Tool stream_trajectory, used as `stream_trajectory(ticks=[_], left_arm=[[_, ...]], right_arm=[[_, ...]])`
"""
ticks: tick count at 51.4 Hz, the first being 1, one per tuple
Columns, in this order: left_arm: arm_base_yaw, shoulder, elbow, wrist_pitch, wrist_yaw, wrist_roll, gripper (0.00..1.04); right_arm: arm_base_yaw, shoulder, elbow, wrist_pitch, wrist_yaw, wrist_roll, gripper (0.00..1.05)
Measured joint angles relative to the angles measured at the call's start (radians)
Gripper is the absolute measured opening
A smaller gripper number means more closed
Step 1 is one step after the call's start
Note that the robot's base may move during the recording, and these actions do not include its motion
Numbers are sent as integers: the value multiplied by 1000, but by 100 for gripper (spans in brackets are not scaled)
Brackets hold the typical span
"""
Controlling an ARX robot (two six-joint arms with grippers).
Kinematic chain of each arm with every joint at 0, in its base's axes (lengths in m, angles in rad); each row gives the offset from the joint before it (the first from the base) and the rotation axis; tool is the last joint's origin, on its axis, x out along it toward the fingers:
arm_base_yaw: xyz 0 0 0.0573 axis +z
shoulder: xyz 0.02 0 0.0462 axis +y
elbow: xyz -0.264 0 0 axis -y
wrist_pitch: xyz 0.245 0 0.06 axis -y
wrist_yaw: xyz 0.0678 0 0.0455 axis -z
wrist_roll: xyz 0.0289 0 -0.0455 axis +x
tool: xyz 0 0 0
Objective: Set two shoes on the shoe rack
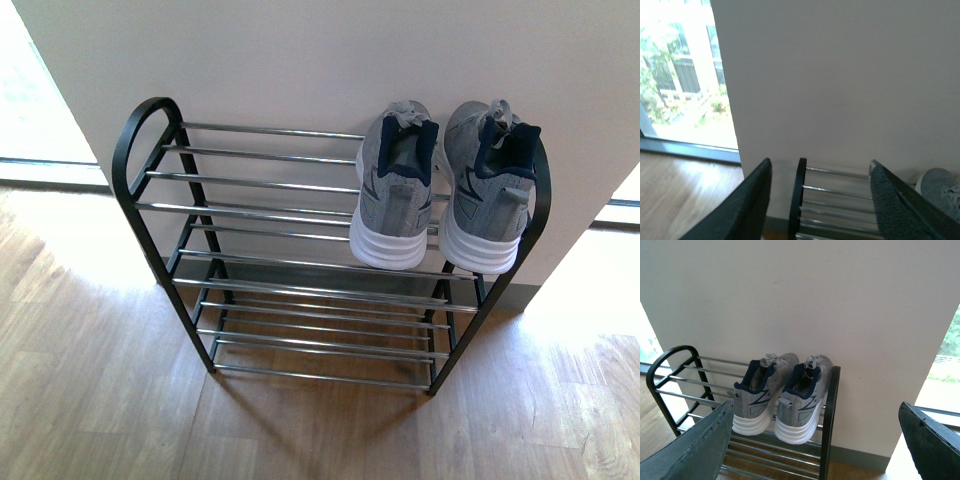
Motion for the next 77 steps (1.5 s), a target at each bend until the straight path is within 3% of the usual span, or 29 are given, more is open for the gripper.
stream_trajectory(ticks=[14, 28, 61, 77], left_arm=[[59, -177, -259, 98, 51, 43, 1], [144, -321, -383, 84, 126, 49, 1], [145, -642, -542, -68, 132, 49, 1], [146, -837, -542, -254, 132, 49, 1]], right_arm=[[0, 0, 0, 0, 0, 0, 96], [0, 0, 0, 0, 0, 0, 96], [0, 0, 0, 0, 0, 0, 96], [0, 0, 0, 0, 0, 0, 96]])
